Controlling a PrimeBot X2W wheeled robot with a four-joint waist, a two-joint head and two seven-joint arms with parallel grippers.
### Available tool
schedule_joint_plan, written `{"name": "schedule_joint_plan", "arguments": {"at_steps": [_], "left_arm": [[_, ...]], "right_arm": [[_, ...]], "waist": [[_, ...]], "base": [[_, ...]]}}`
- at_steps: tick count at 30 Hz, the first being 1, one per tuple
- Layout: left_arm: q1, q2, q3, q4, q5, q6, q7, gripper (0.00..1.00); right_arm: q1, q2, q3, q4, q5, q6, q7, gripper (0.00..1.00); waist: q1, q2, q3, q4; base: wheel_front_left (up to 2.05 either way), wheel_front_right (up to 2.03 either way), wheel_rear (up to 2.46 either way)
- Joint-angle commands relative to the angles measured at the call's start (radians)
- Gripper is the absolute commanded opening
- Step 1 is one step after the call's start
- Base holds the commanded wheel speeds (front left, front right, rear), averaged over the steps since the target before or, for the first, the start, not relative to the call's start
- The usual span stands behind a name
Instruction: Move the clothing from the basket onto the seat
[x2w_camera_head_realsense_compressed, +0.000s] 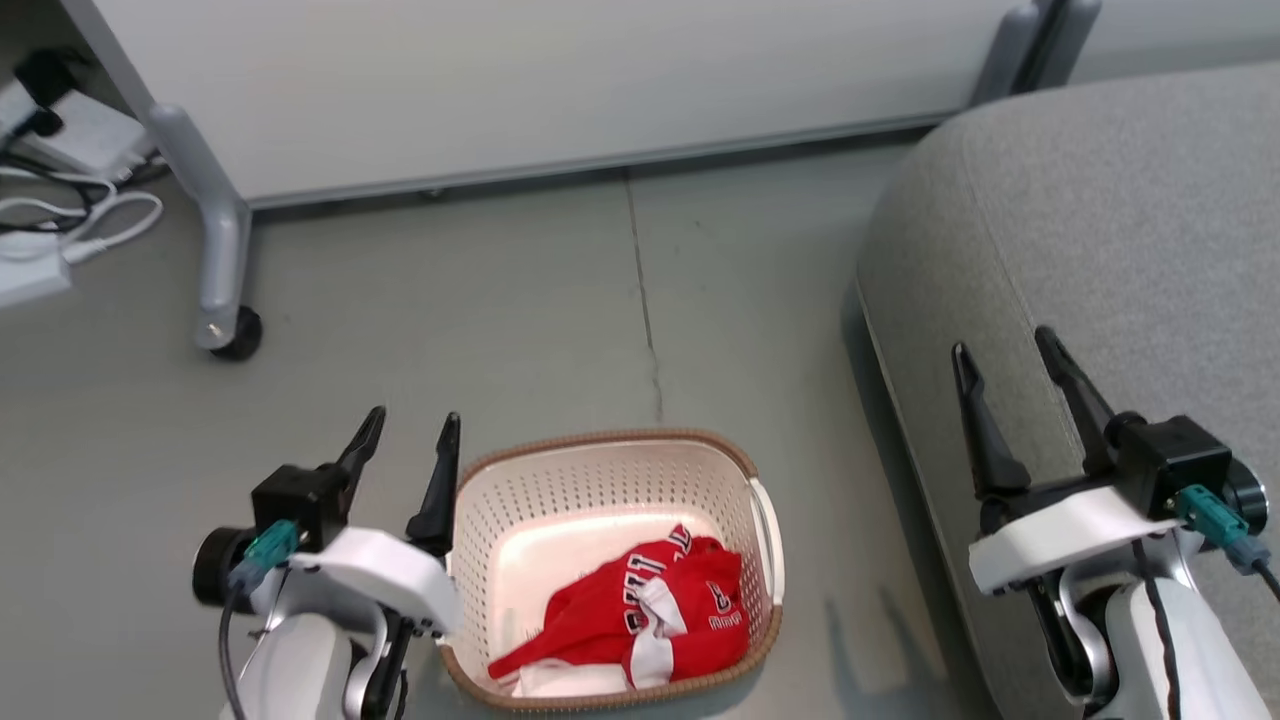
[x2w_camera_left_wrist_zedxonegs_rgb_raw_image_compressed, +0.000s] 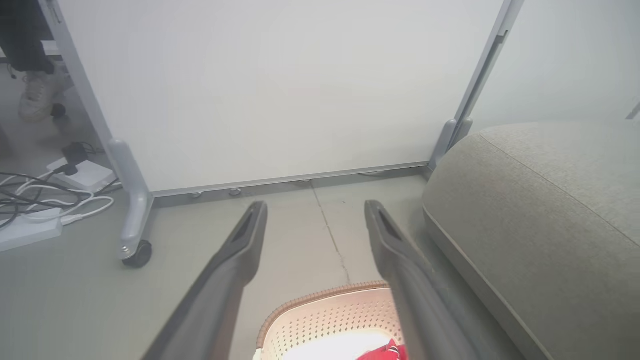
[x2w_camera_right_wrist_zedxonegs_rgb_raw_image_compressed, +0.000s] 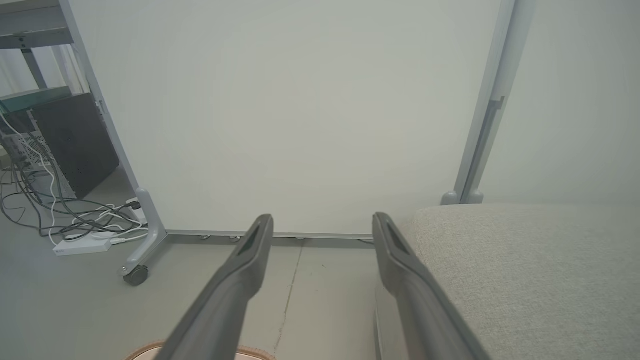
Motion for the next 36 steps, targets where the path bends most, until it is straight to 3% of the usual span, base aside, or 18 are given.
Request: {"name": "schedule_joint_plan", "arguments": {"at_steps": [1, 13, 20, 35, 36], "left_arm": [[-0.054, -0.004, -0.013, 0.043, -0.006, -0.017, -0.003, 1.0], [-0.296, -0.034, -0.152, 0.339, 0.015, -0.098, 0.019, 1.0], [-0.396, -0.046, -0.317, 0.476, -0.088, -0.113, 0.162, 1.0], [-0.546, 0.089, -0.582, 0.562, -0.317, -0.112, 0.232, 1.0], [-0.553, 0.094, -0.591, 0.566, -0.326, -0.112, 0.231, 0.77]], "right_arm": [[-0.024, -0.005, 0.003, -0.022, 0.005, 0.002, 0.001, 1.0], [-0.119, -0.005, 0.036, -0.122, 0.017, 0.002, -0.02, 1.0], [-0.165, -0.004, 0.066, -0.157, 0.043, 0.002, -0.053, 1.0], [-0.218, -0.004, 0.121, -0.166, 0.132, 0.002, -0.115, 1.0], [-0.22, -0.004, 0.122, -0.164, 0.134, 0.002, -0.116, 1.0]], "waist": [[0.0, 0.0, 0.089, -0.036], [0.0, 0.0, 0.355, -0.128], [0.0, 0.0, 0.488, -0.185], [0.0, 0.0, 0.691, -0.292], [0.0, 0.0, 0.696, -0.294]], "base": [[0.0, 0.0, 0.0], [0.0, 0.0, 0.0], [0.0, 0.0, 0.0], [0.0, 0.0, 0.0], [0.0, 0.0, 0.0]]}}
